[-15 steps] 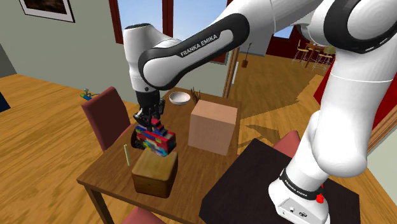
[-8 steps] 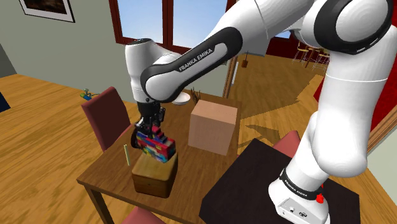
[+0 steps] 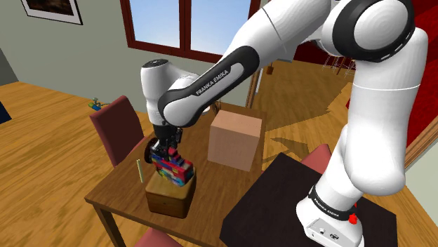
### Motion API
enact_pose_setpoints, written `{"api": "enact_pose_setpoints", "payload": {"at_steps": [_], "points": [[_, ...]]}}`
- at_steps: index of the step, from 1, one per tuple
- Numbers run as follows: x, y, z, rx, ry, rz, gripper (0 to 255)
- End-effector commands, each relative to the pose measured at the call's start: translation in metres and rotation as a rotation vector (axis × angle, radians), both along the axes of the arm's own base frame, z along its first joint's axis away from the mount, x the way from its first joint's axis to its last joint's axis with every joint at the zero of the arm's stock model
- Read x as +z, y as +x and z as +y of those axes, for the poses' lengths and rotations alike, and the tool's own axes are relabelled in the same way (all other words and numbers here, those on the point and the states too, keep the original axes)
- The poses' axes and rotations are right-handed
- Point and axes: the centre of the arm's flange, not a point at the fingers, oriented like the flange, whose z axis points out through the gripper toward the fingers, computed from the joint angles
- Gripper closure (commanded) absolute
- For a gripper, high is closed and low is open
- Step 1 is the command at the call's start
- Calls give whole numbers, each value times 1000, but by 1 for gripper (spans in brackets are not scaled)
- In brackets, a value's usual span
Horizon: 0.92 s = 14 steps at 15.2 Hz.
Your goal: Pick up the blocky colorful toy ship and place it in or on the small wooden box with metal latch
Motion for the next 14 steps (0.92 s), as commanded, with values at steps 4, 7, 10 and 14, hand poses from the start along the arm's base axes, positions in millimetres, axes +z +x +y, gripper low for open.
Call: {"api": "enact_pose_setpoints", "payload": {"at_steps": [4, 7, 10, 14], "points": [[-12, 1, 0, 0, 1, -2, 255], [-12, 1, 0, 0, 1, -2, 255], [-12, 1, 0, 0, 1, -2, 0], [-12, 1, 0, 0, 1, -2, 0]]}}
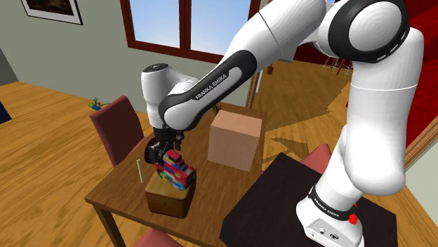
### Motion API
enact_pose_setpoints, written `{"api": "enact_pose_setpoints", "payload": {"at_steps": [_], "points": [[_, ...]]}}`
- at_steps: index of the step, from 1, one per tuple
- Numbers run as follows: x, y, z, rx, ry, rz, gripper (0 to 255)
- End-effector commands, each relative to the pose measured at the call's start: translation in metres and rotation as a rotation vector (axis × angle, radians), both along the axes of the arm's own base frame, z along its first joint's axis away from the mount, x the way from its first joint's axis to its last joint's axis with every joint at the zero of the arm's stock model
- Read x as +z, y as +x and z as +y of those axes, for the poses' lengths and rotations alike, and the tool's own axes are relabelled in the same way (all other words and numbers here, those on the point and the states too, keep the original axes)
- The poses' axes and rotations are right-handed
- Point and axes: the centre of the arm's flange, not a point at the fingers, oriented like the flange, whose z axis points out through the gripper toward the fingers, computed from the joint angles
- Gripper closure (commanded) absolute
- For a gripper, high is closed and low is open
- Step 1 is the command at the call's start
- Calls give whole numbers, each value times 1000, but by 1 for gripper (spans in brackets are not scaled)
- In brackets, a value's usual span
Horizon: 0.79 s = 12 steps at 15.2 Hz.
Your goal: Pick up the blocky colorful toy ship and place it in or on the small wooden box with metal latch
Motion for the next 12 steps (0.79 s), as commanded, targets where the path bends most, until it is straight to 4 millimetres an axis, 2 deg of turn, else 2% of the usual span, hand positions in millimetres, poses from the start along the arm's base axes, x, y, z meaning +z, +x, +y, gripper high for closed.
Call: {"api": "enact_pose_setpoints", "payload": {"at_steps": [1, 5, 12], "points": [[0, 0, 0, 0, 0, 0, 0], [50, 1, 3, 0, 0, 0, 0], [50, 1, 3, 0, 0, 0, 0]]}}
